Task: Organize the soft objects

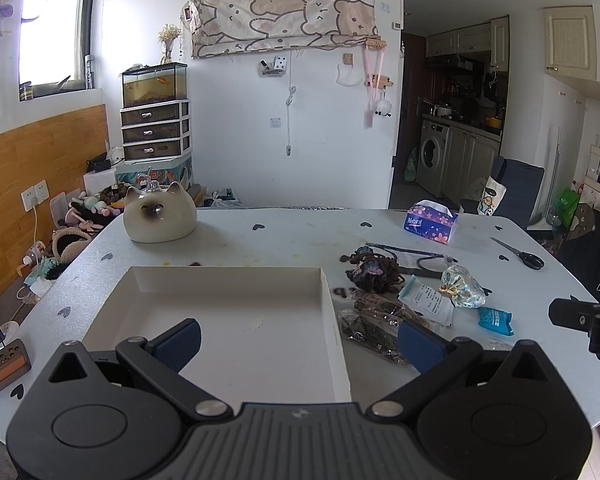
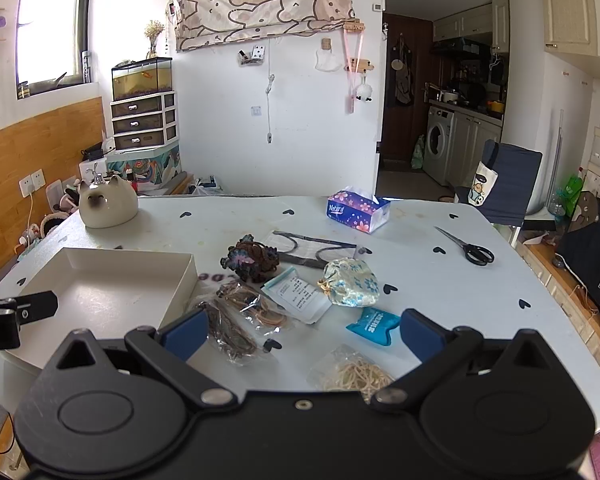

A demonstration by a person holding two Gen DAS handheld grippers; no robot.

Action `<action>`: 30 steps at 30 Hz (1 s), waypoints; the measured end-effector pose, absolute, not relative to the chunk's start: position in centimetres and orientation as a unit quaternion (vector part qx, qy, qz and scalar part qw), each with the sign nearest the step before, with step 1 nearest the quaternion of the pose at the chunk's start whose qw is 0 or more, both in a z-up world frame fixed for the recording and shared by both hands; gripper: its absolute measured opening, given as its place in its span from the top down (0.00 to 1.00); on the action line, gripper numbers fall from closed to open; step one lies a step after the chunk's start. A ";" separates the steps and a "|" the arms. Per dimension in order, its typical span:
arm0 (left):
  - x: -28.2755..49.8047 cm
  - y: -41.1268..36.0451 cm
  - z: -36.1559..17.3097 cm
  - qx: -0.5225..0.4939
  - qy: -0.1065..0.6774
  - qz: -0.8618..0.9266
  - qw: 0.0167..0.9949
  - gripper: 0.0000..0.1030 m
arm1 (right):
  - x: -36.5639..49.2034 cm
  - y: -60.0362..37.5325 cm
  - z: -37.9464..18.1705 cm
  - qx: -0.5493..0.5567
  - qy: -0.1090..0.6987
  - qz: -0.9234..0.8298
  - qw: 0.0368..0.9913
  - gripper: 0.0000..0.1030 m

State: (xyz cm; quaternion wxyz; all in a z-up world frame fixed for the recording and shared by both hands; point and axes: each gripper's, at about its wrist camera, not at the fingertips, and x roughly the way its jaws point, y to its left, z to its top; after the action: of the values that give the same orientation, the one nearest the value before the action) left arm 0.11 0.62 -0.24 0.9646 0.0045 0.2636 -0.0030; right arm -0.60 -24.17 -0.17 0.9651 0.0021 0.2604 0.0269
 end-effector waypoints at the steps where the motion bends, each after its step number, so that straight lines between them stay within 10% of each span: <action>1: 0.1 0.6 -0.2 0.005 0.264 -0.003 0.965 0.00 | -0.6 -24.1 -0.2 0.002 0.260 0.027 0.965 0.00; 30: 6.2 2.0 0.7 0.021 0.254 -0.064 0.965 0.00 | 4.1 -21.5 0.7 0.001 0.251 -0.015 0.968 0.00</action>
State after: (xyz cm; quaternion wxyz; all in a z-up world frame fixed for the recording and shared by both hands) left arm 6.20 2.01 0.71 0.9649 0.0212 0.2536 -0.0645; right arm 4.05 -21.47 0.67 0.9679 0.0006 0.2509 -0.0148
